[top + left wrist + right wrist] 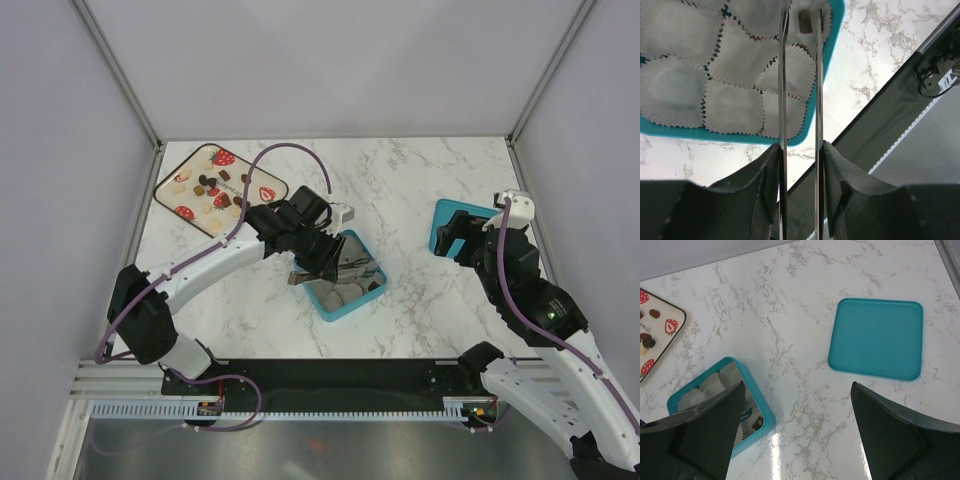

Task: Pack the chocolate

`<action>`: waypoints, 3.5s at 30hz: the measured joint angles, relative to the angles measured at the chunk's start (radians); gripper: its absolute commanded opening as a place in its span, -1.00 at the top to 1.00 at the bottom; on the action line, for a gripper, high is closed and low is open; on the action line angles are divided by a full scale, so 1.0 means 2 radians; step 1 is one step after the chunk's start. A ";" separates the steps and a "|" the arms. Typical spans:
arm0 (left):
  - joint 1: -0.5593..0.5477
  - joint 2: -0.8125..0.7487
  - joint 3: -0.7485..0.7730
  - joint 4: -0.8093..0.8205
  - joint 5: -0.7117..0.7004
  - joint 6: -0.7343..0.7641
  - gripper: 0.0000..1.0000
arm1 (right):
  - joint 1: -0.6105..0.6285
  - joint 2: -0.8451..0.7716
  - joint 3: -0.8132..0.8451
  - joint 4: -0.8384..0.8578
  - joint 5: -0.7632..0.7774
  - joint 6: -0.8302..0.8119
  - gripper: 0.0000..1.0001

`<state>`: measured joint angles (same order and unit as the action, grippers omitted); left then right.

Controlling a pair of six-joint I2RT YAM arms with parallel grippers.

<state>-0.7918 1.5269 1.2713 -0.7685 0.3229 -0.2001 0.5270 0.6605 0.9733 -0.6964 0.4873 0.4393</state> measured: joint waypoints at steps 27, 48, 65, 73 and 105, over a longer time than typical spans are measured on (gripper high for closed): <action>0.239 -0.020 0.044 -0.088 -0.244 -0.001 0.12 | 0.000 -0.026 -0.023 0.004 -0.037 0.001 -0.92; 0.342 -0.039 -0.017 -0.035 -0.296 -0.045 -0.01 | 0.000 -0.033 -0.042 0.021 -0.047 0.000 -0.93; 0.361 0.019 -0.014 -0.027 -0.273 -0.045 -0.02 | 0.000 -0.043 -0.045 0.026 -0.045 -0.009 -0.93; 0.362 0.025 -0.013 -0.022 -0.255 -0.045 0.03 | 0.000 -0.045 -0.047 0.027 -0.044 -0.011 -0.94; 0.362 0.007 -0.022 -0.034 -0.235 -0.045 0.07 | 0.000 -0.048 -0.049 0.027 -0.045 -0.010 -0.94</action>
<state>-0.0677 1.5417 1.2270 -0.8356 -0.1463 -0.2901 0.5270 0.5652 0.8745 -0.6426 0.3969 0.4187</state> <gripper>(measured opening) 0.485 0.971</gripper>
